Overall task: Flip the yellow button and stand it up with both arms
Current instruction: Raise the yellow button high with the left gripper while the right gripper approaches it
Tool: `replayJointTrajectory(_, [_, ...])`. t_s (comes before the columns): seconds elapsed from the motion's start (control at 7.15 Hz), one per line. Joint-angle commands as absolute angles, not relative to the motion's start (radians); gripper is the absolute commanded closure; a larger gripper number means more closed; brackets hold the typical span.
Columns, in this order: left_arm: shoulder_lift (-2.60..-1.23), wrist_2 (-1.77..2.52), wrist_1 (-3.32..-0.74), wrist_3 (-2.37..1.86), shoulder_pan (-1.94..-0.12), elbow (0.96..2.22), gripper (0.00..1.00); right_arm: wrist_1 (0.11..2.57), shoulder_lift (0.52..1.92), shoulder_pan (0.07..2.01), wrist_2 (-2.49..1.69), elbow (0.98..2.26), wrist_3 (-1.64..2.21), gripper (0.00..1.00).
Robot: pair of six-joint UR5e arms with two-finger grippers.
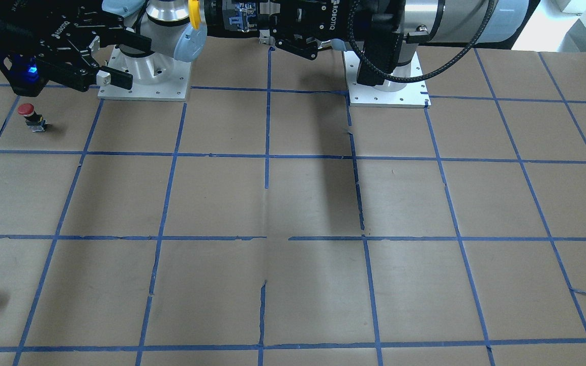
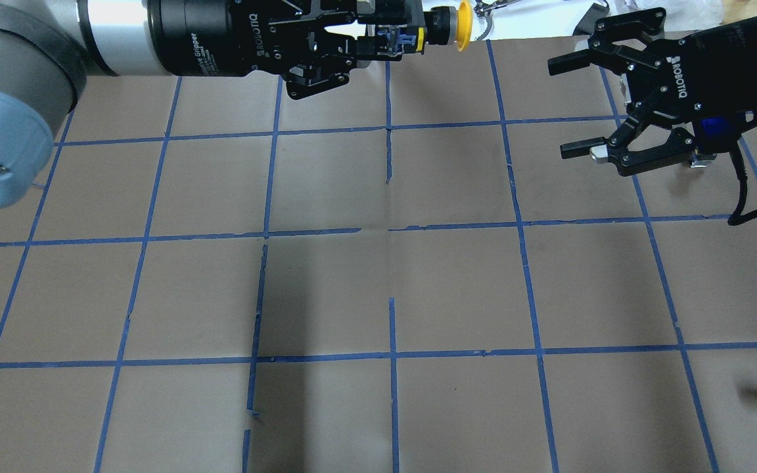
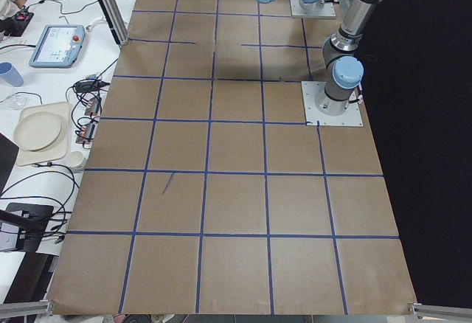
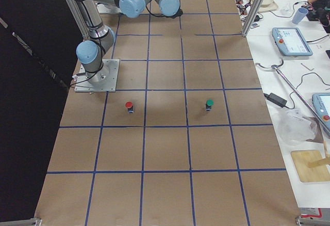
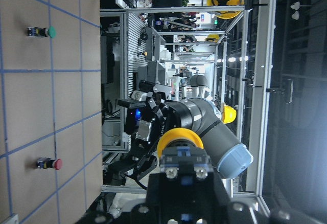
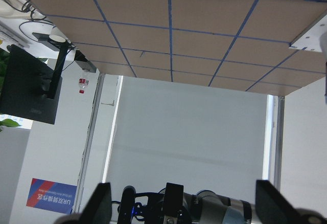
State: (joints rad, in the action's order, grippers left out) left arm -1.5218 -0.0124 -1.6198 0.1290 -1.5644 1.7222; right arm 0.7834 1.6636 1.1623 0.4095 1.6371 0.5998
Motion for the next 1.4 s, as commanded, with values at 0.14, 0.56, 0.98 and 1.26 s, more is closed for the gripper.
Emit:
replayJointTrajectory(0.14, [-1.537,0.028,-1.516,0.108,-1.626,1.759,0.96,0.648,1.707,1.161,0.330,1.606,0.609,0.00])
replayJointTrajectory(0.56, [-1.540,0.029,-1.505,0.060,-1.628,1.743,0.97,0.618,1.776,1.174,0.342,1.603,0.664,0.00])
replayJointTrajectory(0.98, [-1.545,0.034,-1.490,0.061,-1.628,1.743,0.97,0.627,1.802,1.180,0.336,1.601,0.701,0.00])
replayJointTrajectory(1.26, [-1.543,0.035,-1.488,0.060,-1.628,1.743,0.97,0.652,1.799,1.230,0.334,1.600,0.703,0.00])
